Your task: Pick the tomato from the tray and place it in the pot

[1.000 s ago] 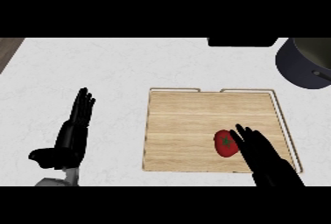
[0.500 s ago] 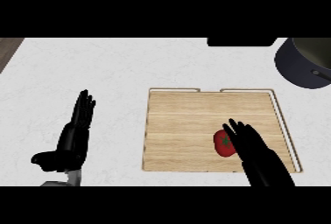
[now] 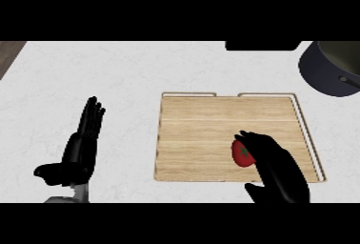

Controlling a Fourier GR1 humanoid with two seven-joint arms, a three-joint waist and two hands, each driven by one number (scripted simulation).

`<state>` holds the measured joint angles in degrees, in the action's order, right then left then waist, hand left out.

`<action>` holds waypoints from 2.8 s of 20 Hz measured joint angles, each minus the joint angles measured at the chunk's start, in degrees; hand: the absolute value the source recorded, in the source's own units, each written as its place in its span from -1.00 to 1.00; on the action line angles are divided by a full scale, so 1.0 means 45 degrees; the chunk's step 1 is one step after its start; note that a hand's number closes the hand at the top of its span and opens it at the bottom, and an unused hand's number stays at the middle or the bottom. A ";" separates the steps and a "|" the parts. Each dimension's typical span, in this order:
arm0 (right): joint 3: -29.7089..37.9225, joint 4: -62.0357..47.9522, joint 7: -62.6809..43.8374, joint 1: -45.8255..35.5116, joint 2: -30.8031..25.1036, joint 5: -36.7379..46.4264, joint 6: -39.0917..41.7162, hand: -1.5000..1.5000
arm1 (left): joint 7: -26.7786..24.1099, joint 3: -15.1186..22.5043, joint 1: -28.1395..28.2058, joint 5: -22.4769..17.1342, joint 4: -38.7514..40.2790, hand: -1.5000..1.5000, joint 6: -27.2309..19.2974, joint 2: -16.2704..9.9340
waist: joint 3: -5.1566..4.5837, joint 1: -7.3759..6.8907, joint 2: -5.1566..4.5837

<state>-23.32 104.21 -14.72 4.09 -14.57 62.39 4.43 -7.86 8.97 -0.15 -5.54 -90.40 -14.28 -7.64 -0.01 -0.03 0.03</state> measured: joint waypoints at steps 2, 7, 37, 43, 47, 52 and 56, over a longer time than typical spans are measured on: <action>-0.0064 -0.0085 0.0360 0.0010 -0.0021 0.0431 -0.0707 1.00 | 0.0192 0.0039 0.0123 0.0092 -0.0353 0.00 -0.0057 0.0011 | -0.0012 -0.0003 0.0021; 0.0096 -0.0192 0.0976 -0.0258 0.0171 0.0971 -0.1506 1.00 | 0.0200 -0.0426 -0.0241 0.0011 0.0092 0.00 0.0322 -0.0006 | -0.0046 0.0028 0.0053; 0.3272 -0.8082 -0.5862 -1.1009 0.3145 0.3635 -0.1832 1.00 | 0.0340 -0.0600 -0.0027 0.0366 -0.0160 0.00 0.0653 0.0321 | -0.0005 -0.0122 0.0008; 0.3806 -0.7280 -0.7014 -1.1181 0.2602 0.4382 -0.1351 1.00 | 0.0134 -0.0584 0.0157 0.0517 -0.0086 0.00 0.0606 0.0512 | -0.0003 -0.0039 0.0012; 0.4554 -0.6902 -0.6933 -1.1112 0.1805 0.4237 -0.1173 1.00 | 0.0096 -0.0691 -0.0164 0.0579 0.0190 0.00 0.0591 0.0613 | -0.0002 -0.0004 0.0005; 0.5682 -0.6819 -0.6222 -1.0541 0.0494 0.3727 -0.1302 1.00 | 0.0246 -0.0806 -0.0280 0.0600 0.0223 0.00 0.0678 0.0574 | 0.0000 -0.0001 -0.0002; 0.6551 -0.7103 -0.5477 -1.0171 -0.0422 0.3181 -0.1571 1.00 | 0.0137 -0.0716 -0.0162 0.0703 0.0201 0.00 0.0696 0.0726 | 0.0003 -0.0015 -0.0010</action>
<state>6.16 72.25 -39.37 -41.68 -16.47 76.70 -2.64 -7.24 5.74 -0.88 -2.38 -89.49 -11.15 -4.38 0.01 -0.10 -0.01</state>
